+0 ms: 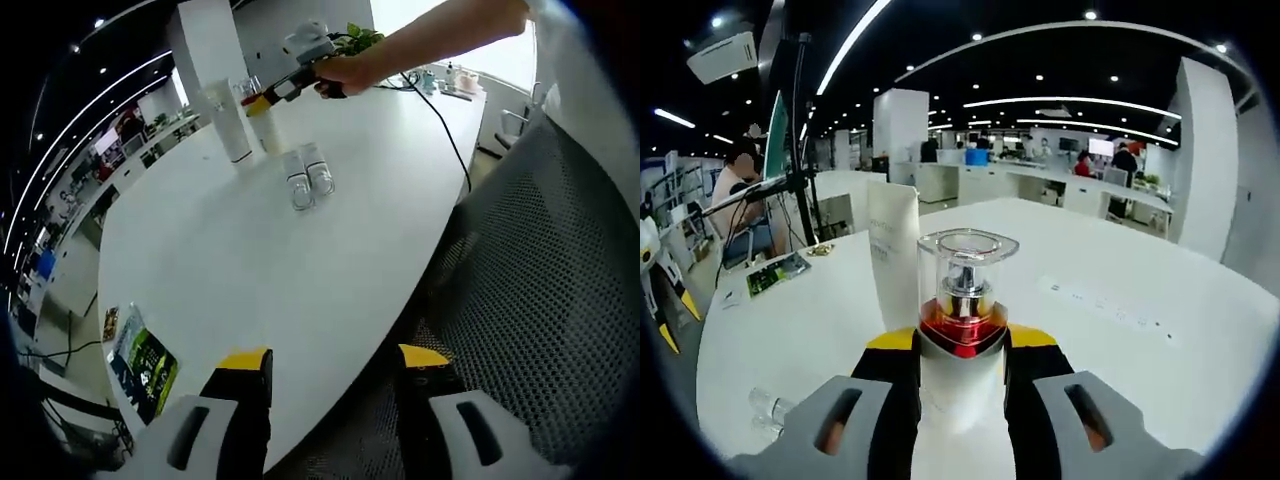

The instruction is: Arrange the skincare products in the storage area until every visible bottle or jar stands upright without overlapping.

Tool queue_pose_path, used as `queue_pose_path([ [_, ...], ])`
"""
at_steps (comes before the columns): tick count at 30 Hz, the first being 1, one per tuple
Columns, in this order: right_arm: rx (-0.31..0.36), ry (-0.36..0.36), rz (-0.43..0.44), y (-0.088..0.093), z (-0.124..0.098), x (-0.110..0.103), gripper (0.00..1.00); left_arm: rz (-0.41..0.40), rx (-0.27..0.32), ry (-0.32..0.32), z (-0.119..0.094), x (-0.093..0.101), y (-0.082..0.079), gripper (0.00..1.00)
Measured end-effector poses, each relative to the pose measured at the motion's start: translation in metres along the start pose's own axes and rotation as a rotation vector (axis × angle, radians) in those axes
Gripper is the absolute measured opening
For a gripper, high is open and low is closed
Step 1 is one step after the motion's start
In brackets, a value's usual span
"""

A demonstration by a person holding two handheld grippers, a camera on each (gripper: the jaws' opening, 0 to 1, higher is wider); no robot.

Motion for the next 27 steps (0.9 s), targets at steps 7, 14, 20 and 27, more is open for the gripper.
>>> queue_pose_path([
  [7, 0.034, 0.008, 0.006, 0.003, 0.002, 0.002, 0.29, 0.009, 0.016, -0.017, -0.002, -0.002, -0.002, 0.49],
  [14, 0.092, 0.000, -0.022, 0.008, -0.005, -0.005, 0.30, 0.010, 0.016, -0.017, -0.002, -0.001, -0.002, 0.49],
  [20, 0.113, -0.001, -0.016, 0.008, -0.006, -0.007, 0.30, 0.014, 0.007, -0.010, -0.001, 0.000, -0.001, 0.48],
  [27, 0.131, 0.024, -0.003, 0.009, -0.004, -0.009, 0.31, 0.013, 0.005, -0.008, -0.001, -0.001, -0.001, 0.48],
])
Point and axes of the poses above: the point that each gripper's makers call its tool centre point, and the gripper's own axes: z roughly forward along the fingers, x roughly to its right, y roughly out of its underside, the point moved 8 cm from there along -z, roughly backward along the fingers, and after that the axes turned 1 degree about -z, right-handed, at the moved point
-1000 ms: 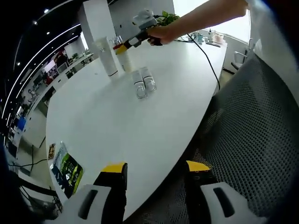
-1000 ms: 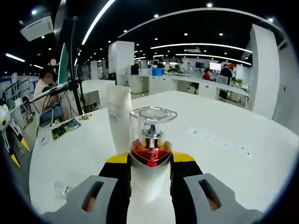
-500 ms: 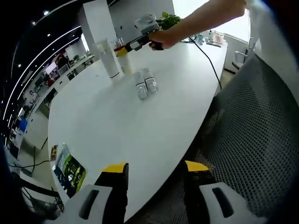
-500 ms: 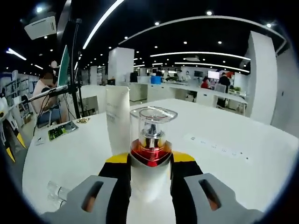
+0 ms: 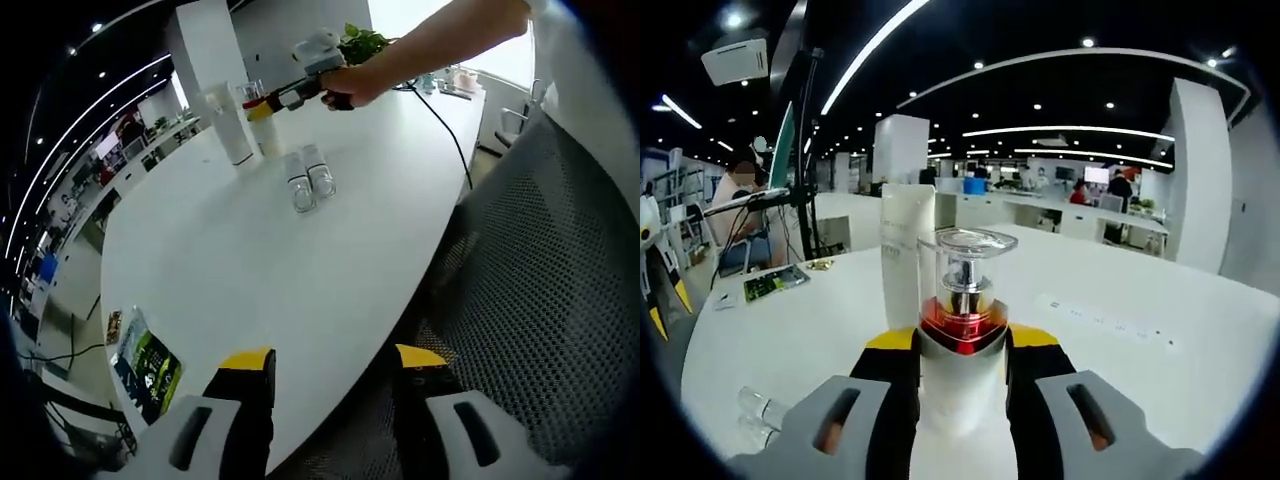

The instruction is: Arrange the skincare products in the storage area until every visible bottle or jar stands upright without overlapping.

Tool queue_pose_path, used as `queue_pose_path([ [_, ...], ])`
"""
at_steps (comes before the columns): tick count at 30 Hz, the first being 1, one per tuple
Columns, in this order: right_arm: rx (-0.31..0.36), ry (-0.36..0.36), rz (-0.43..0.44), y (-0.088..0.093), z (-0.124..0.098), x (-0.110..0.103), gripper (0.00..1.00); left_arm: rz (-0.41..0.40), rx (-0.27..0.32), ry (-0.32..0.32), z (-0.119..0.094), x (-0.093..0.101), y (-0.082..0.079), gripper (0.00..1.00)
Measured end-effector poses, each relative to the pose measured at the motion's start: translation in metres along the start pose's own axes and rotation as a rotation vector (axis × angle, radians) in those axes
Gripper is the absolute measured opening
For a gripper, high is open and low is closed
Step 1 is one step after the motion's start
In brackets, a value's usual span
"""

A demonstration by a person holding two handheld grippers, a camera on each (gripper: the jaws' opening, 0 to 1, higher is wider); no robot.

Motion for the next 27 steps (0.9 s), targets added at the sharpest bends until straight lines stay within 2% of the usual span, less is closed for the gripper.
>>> queue_pose_path([
  [5, -0.023, -0.004, 0.045, 0.001, 0.002, 0.002, 0.32, 0.003, -0.008, 0.004, 0.001, 0.000, 0.001, 0.48],
  [6, -0.028, -0.003, 0.070, 0.001, 0.002, 0.002, 0.37, 0.003, -0.007, 0.004, 0.001, 0.000, 0.001, 0.48],
  [8, -0.017, -0.004, 0.067, 0.000, 0.002, 0.001, 0.45, 0.003, -0.005, 0.003, 0.001, 0.000, 0.001, 0.48],
  [10, -0.022, -0.021, 0.065, 0.000, 0.001, 0.000, 0.42, 0.003, -0.008, 0.006, 0.001, 0.001, 0.001, 0.48],
  [13, -0.069, -0.077, 0.079, 0.004, -0.002, 0.001, 0.36, 0.007, -0.008, 0.008, 0.001, 0.001, 0.001, 0.48],
  [14, -0.078, -0.073, 0.075, 0.005, -0.003, 0.003, 0.34, 0.008, -0.008, 0.008, 0.001, 0.001, 0.001, 0.48],
  [16, -0.101, -0.104, 0.097, 0.009, -0.004, 0.003, 0.34, 0.007, -0.006, 0.008, 0.000, 0.001, 0.001, 0.48],
  [18, -0.122, -0.115, 0.063, 0.010, -0.006, 0.004, 0.34, 0.007, -0.007, 0.008, 0.000, 0.001, 0.001, 0.48],
  [22, -0.150, -0.130, 0.055, 0.010, -0.008, 0.010, 0.28, 0.009, -0.007, 0.009, 0.000, 0.002, 0.001, 0.48],
  [27, -0.158, -0.144, 0.039, 0.010, -0.006, 0.008, 0.28, 0.011, -0.009, 0.010, 0.001, 0.002, 0.001, 0.48],
])
Point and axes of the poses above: the point that each gripper's makers call its tool centre point, and the gripper's own axes: z roughly forward along the fingers, x roughly to its right, y roughly out of its underside, the point moved 8 cm from there along -z, roughly backward along the fingers, and after that the axes turned 1 degree about -z, right-handed, at the moved point
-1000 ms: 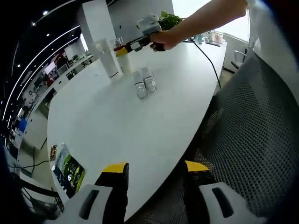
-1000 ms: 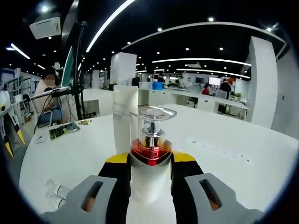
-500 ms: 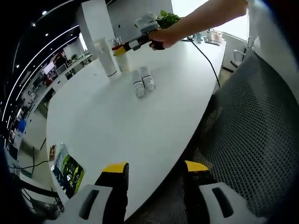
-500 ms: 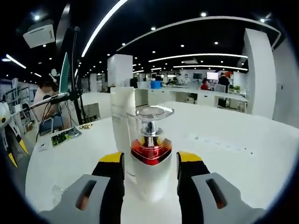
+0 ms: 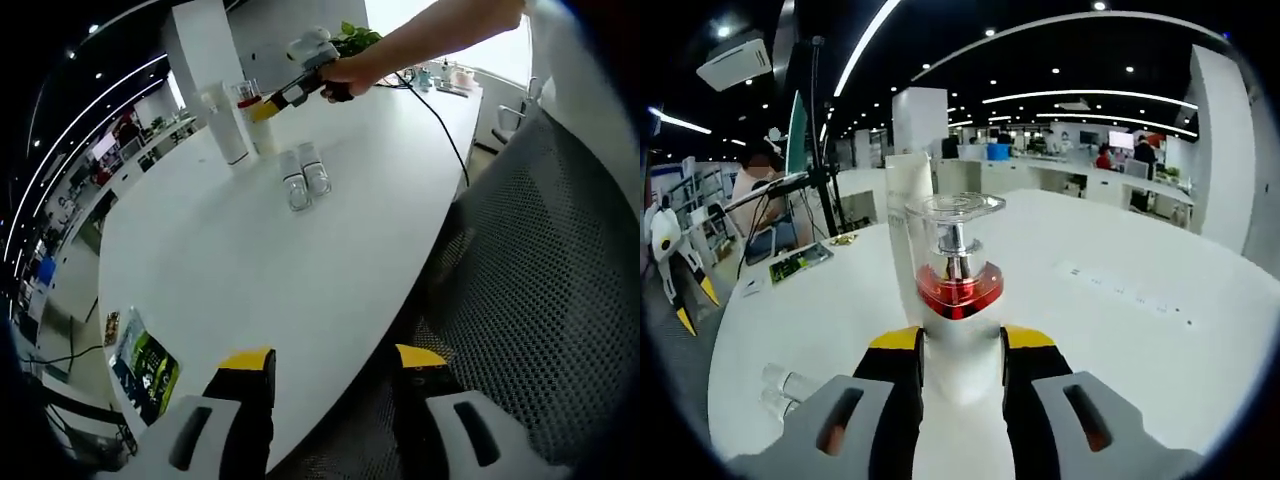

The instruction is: Arrange the skincare products in the storage area until every visible bottle or jar stands upright without overlapping.

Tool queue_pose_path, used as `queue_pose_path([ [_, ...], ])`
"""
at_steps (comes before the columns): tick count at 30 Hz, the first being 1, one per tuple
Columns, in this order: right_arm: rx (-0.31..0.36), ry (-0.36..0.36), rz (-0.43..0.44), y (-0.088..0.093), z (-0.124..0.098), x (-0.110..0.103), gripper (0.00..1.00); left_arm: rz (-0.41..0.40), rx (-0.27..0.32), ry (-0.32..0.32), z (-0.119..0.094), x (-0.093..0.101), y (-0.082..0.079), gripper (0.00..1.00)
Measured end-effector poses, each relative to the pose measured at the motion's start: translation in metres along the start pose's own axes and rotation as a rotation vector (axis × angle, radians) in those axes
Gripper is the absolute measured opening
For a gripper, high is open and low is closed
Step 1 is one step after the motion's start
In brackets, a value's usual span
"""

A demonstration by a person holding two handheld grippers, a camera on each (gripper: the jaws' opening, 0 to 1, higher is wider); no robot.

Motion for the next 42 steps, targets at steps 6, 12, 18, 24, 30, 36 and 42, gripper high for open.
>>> queue_pose_path([
  [6, -0.001, -0.010, 0.007, -0.001, 0.004, -0.001, 0.28, 0.001, -0.006, 0.001, 0.000, 0.000, 0.001, 0.48],
  [12, 0.000, -0.019, 0.008, -0.002, 0.008, -0.004, 0.28, 0.002, -0.011, 0.001, 0.001, 0.000, 0.001, 0.48],
  [18, -0.001, -0.014, 0.031, -0.002, 0.011, -0.005, 0.28, 0.002, -0.017, -0.001, 0.001, 0.000, 0.002, 0.48],
  [24, -0.009, -0.004, 0.035, -0.001, 0.011, -0.007, 0.28, 0.004, -0.019, 0.000, 0.001, 0.000, 0.002, 0.48],
  [30, -0.013, 0.009, 0.043, 0.000, 0.011, -0.007, 0.28, 0.003, -0.021, 0.000, 0.001, 0.000, 0.002, 0.48],
  [36, -0.008, 0.059, 0.085, 0.004, -0.003, -0.017, 0.29, 0.008, -0.039, -0.002, 0.002, 0.000, 0.005, 0.48],
  [42, -0.011, 0.109, 0.151, 0.019, -0.038, -0.048, 0.33, 0.020, -0.048, -0.013, 0.001, 0.001, 0.005, 0.48],
])
Point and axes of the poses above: the point that each gripper's makers call its tool centre point, and the gripper's own axes: z roughly forward along the fingers, x roughly to its right, y roughly out of its underside, the point moved 8 cm from there along -z, roughly backward along the fingers, and after that the axes turned 1 degree about -z, right-handed, at the moved point
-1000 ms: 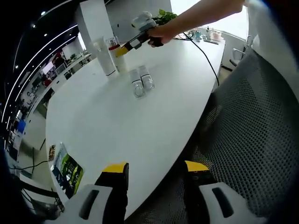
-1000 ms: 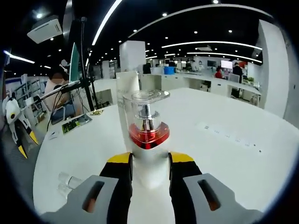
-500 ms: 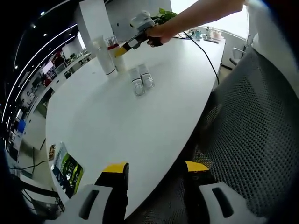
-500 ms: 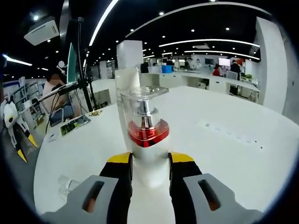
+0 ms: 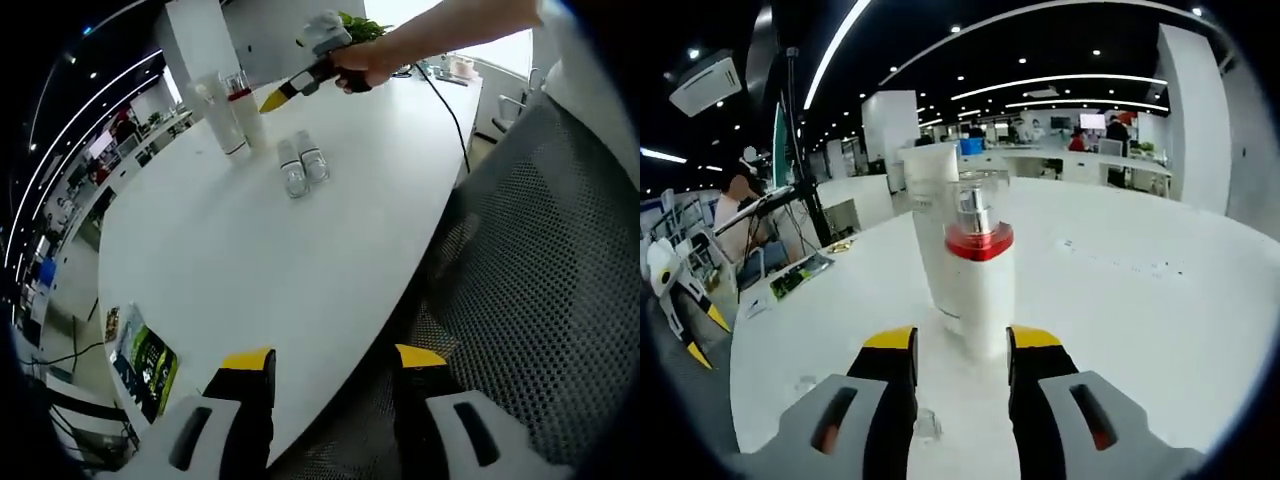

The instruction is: Arrange the skincare products in the storage area until every visible bottle or jar stands upright without overlapping.

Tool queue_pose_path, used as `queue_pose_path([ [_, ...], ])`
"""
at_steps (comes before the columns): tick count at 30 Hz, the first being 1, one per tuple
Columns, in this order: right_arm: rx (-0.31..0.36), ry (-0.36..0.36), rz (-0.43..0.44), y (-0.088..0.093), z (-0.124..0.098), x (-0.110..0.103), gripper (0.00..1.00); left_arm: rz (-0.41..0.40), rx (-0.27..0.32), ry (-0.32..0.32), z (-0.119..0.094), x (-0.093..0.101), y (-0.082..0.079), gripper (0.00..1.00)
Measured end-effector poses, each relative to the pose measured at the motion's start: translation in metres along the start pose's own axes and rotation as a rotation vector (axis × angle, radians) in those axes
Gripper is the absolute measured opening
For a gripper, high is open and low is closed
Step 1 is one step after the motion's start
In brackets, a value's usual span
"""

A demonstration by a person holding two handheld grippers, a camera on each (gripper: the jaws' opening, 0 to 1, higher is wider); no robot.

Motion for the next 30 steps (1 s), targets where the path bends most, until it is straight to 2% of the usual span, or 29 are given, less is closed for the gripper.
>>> queue_pose_path([
  [4, -0.062, -0.021, -0.026, 0.017, -0.024, -0.025, 0.35, 0.001, 0.002, -0.013, -0.001, -0.001, 0.000, 0.48],
  [9, -0.126, -0.021, -0.006, 0.028, -0.043, -0.047, 0.35, 0.008, 0.021, -0.019, -0.001, -0.001, -0.002, 0.48],
  [18, -0.255, -0.047, -0.103, 0.022, -0.058, -0.093, 0.37, 0.038, 0.088, 0.001, -0.005, 0.004, -0.009, 0.48],
  [21, -0.259, -0.045, -0.111, 0.020, -0.062, -0.107, 0.37, 0.046, 0.090, -0.004, -0.006, 0.003, -0.010, 0.48],
  [25, -0.292, -0.034, -0.132, 0.019, -0.071, -0.127, 0.39, 0.072, 0.060, -0.010, -0.005, 0.001, -0.008, 0.48],
  [30, -0.315, -0.013, -0.132, 0.023, -0.081, -0.142, 0.39, 0.107, 0.118, 0.000, -0.010, 0.005, -0.015, 0.48],
])
Point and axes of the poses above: the point that each gripper's makers call its tool centre point, and the gripper's own axes: z roughly forward along the fingers, x roughly to its right, y roughly out of its underside, the point moved 8 cm from there along -z, roughly backward along the fingers, and after that the axes turned 1 degree about -z, right-handed, at the moved point
